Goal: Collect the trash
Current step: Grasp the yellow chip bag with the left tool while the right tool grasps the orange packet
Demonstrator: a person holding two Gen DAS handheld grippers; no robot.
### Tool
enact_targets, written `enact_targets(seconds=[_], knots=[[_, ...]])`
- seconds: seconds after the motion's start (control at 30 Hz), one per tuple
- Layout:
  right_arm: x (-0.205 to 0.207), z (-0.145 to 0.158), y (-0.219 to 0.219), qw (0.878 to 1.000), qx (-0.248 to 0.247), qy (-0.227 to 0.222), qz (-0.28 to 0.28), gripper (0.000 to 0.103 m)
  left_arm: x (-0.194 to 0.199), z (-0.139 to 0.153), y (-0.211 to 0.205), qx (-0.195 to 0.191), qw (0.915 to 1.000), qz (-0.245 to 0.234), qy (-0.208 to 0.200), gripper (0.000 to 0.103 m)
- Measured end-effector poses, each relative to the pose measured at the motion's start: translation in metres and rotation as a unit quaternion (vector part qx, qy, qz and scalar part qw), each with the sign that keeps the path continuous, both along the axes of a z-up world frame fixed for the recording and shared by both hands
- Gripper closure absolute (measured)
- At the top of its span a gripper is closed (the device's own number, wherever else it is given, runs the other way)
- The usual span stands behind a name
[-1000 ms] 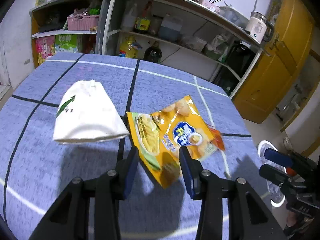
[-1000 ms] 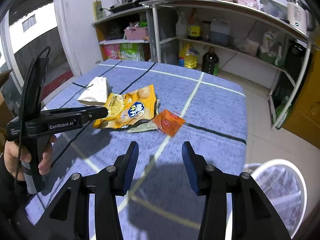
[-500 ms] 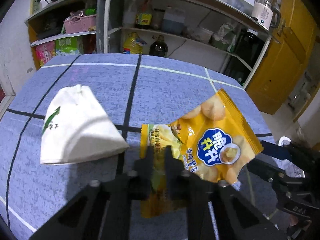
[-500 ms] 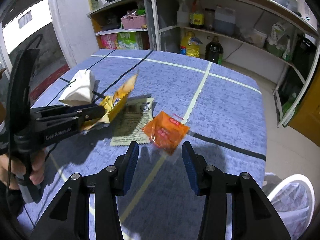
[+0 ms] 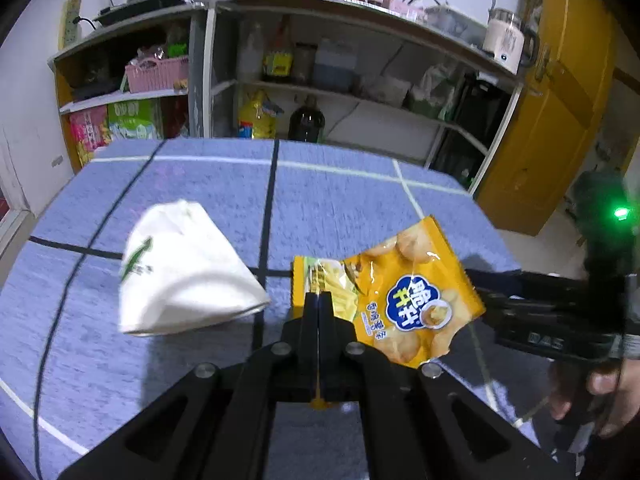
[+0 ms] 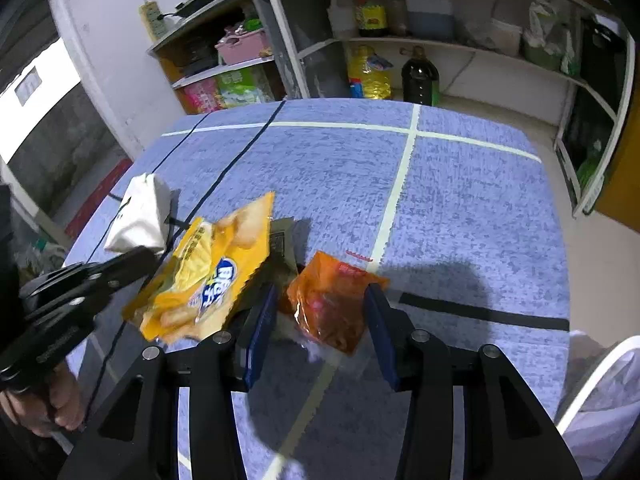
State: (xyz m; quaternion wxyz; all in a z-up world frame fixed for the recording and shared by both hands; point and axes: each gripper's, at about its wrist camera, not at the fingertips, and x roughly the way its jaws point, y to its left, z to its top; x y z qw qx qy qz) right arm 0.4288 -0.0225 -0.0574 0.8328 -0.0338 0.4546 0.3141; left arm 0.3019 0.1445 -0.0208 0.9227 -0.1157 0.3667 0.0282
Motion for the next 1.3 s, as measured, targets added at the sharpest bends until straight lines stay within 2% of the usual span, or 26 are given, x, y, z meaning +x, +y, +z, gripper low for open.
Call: enact_targets(seconds=[0.1,0.17,0.27,0.3,0.33,0.37,0.53,0.6,0.63,0.73,0.77,0.8,0.83,0.87,0.9,0.93,1.3], knots=[[0.002,-0.001,0.006,1.000,-0.012,-0.007,-0.003,0.054,-0.002,0.001,0.007,-0.021,0.9997,-0.014,-0.005,0.103],[0.001,-0.003,0.010,1.000,-0.027,-0.014,-0.006,0.047,-0.001,-0.004,0.008,-0.042,0.9987,-0.029,0.001,0.103],[-0.003,-0.004,0.016,0.998,-0.053,-0.027,-0.003,0.044,0.002,-0.009,0.005,-0.034,0.9990,-0.030,0.004,0.098],[-0.003,-0.005,0.016,0.998,-0.055,-0.030,-0.005,0.043,0.002,-0.010,0.005,-0.031,0.9991,-0.029,0.005,0.086],[-0.003,-0.005,0.014,0.998,-0.055,-0.029,-0.008,0.041,0.002,-0.010,0.005,-0.028,0.9993,-0.025,0.005,0.069],[-0.003,-0.005,0.012,0.998,-0.054,-0.028,-0.011,0.041,0.003,-0.011,0.007,-0.025,0.9995,-0.017,0.008,0.064],[-0.006,-0.007,0.009,0.998,-0.062,-0.026,-0.018,0.041,0.010,-0.023,0.013,-0.026,0.9988,0.007,0.042,0.056],[-0.007,-0.006,0.009,0.998,-0.060,-0.026,-0.015,0.046,0.011,-0.025,0.011,-0.023,0.9988,0.006,0.043,0.052],[-0.009,-0.005,0.009,0.998,-0.061,-0.026,-0.014,0.053,0.012,-0.025,0.009,-0.017,0.9987,0.005,0.047,0.052],[-0.012,-0.003,0.008,0.998,-0.063,-0.029,-0.014,0.060,0.013,-0.026,0.000,0.007,0.9987,0.003,0.050,0.053],[-0.012,-0.002,0.006,0.998,-0.060,-0.029,-0.012,0.066,0.014,-0.026,-0.002,0.017,0.9985,0.005,0.052,0.058],[-0.013,0.000,0.005,0.998,-0.053,-0.026,-0.008,0.076,0.015,-0.026,-0.005,0.022,0.9983,0.004,0.055,0.076],[-0.016,0.001,0.003,0.998,-0.053,-0.026,-0.009,0.089,0.015,-0.026,-0.007,0.025,0.9982,0.002,0.055,0.083],[-0.017,0.002,0.003,0.998,-0.057,-0.029,-0.009,0.091,0.015,-0.026,-0.008,0.023,0.9982,0.002,0.055,0.087],[-0.018,0.002,0.003,0.998,-0.061,-0.032,-0.007,0.091,0.015,-0.027,-0.008,0.020,0.9983,0.000,0.055,0.098],[-0.019,0.001,0.001,0.998,-0.060,-0.032,-0.008,0.092,0.015,-0.026,-0.009,0.020,0.9983,0.000,0.055,0.102],[-0.024,0.011,-0.022,0.998,-0.046,-0.044,-0.019,0.095,-0.005,-0.005,0.003,0.020,0.9996,0.013,0.014,0.103]])
